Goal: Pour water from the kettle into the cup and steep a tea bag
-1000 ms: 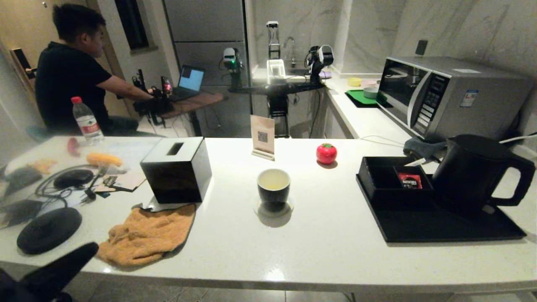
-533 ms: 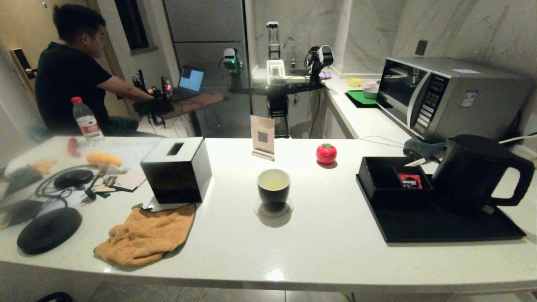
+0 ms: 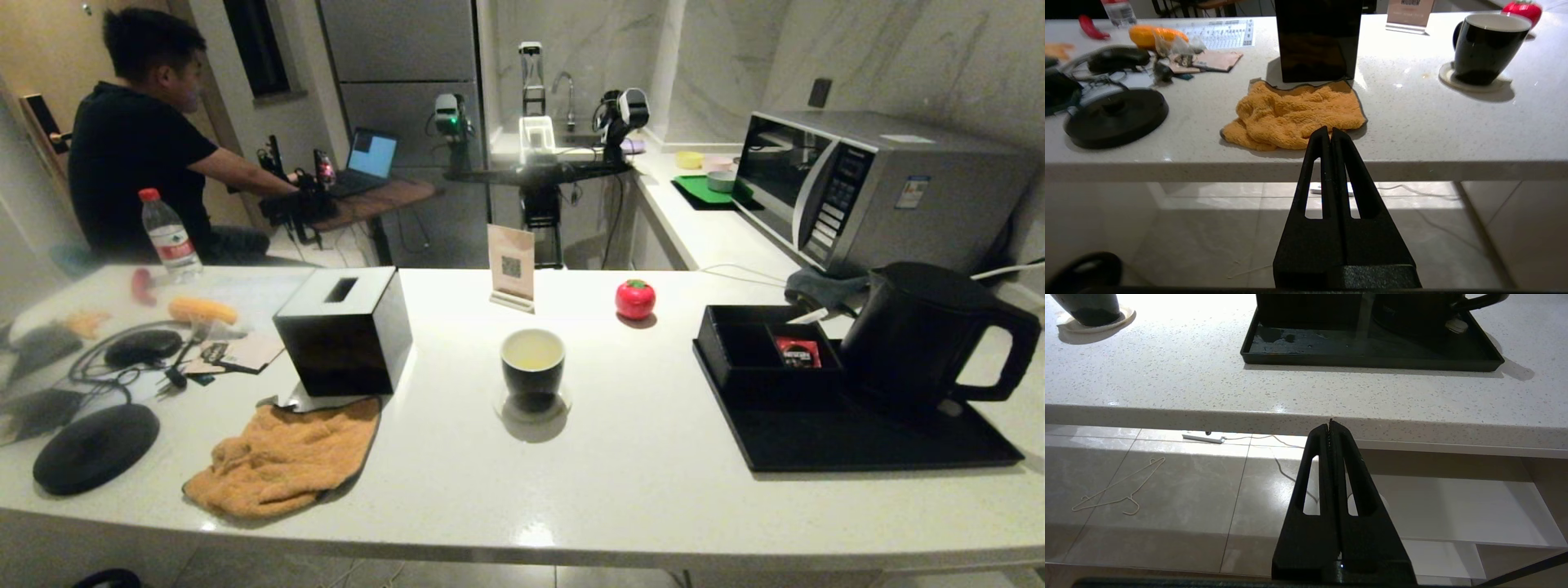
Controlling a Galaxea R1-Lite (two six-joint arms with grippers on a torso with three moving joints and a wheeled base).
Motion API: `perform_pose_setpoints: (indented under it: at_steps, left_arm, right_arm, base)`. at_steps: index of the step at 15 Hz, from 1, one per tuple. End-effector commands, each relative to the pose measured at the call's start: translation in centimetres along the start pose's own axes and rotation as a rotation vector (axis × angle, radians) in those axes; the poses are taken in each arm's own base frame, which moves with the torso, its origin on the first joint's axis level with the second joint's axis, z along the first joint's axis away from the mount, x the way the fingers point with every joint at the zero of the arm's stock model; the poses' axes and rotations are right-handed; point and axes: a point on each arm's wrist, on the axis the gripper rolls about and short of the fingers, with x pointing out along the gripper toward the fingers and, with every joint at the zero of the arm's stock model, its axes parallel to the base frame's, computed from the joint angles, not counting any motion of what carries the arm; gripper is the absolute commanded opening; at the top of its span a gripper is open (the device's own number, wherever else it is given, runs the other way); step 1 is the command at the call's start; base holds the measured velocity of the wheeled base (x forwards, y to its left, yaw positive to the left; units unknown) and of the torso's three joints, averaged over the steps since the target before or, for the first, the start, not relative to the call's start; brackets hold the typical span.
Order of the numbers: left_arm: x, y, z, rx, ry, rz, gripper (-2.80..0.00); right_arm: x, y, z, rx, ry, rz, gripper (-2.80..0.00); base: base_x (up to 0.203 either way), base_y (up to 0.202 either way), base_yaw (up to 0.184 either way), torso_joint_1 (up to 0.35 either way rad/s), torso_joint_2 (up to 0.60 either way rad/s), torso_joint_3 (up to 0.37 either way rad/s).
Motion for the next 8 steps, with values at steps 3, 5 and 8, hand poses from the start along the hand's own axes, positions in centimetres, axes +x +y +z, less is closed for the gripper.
perform_pose_setpoints:
  at_steps: [3,5,8]
  left_arm:
    - [-0.01,0.0,-0.01,-0.004,-0.002,0.0,-2.8]
    - [-0.01,0.0,-0.01,-0.004,-0.002,0.0,-2.8]
    - [-0.01,0.0,-0.01,-0.004,-0.002,0.0,-2.8]
  right_arm:
    - [0.01,0.0,-0.01,-0.001,0.003,0.002,-2.8]
    - [0.01,0.0,-0.01,-0.001,0.003,0.002,-2.8]
    - [0.01,0.0,-0.01,-0.001,0.003,0.002,-2.8]
  base:
    - [0.0,0.0,0.0,0.0,0.0,0.0]
    - [0.0,0.0,0.0,0.0,0.0,0.0]
    - [0.0,0.0,0.0,0.0,0.0,0.0]
